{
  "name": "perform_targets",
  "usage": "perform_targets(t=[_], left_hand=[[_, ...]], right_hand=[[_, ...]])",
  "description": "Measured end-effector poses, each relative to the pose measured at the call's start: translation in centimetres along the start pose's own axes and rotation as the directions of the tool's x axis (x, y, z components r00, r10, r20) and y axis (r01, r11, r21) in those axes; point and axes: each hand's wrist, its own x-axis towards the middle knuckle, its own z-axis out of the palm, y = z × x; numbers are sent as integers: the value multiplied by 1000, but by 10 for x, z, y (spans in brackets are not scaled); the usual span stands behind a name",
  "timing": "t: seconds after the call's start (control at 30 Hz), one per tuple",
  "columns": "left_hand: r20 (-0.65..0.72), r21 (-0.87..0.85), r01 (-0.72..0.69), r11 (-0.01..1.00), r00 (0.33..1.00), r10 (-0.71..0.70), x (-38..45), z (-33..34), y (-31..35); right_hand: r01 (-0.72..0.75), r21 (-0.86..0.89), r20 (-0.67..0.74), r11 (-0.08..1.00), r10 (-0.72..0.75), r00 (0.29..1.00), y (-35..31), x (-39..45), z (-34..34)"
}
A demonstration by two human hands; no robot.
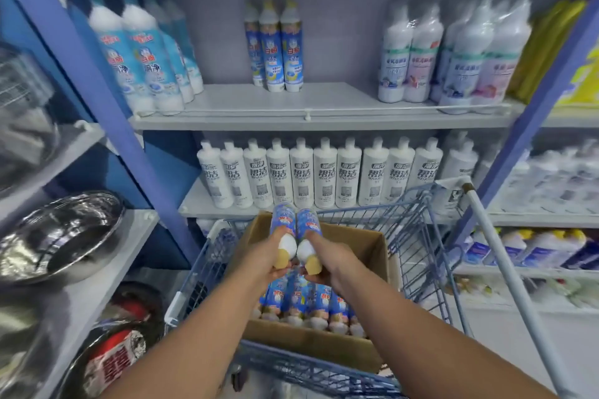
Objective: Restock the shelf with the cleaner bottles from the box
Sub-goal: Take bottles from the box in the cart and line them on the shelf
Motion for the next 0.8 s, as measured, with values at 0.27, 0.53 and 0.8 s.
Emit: perform_targets(t=[0.27, 0.53, 0.8], left_hand=[[39, -82, -166, 983, 985, 169, -31, -9, 79], [77, -96, -280, 955, 955, 287, -33, -22, 147], [106, -98, -323, 941, 937, 333, -1, -31, 213]], right_hand=[[156, 4, 38, 988, -156, 987, -72, -42, 5], [301, 41, 46, 953, -302, 952, -142, -54, 24], [345, 81, 21, 935, -347, 937, -200, -39, 65]])
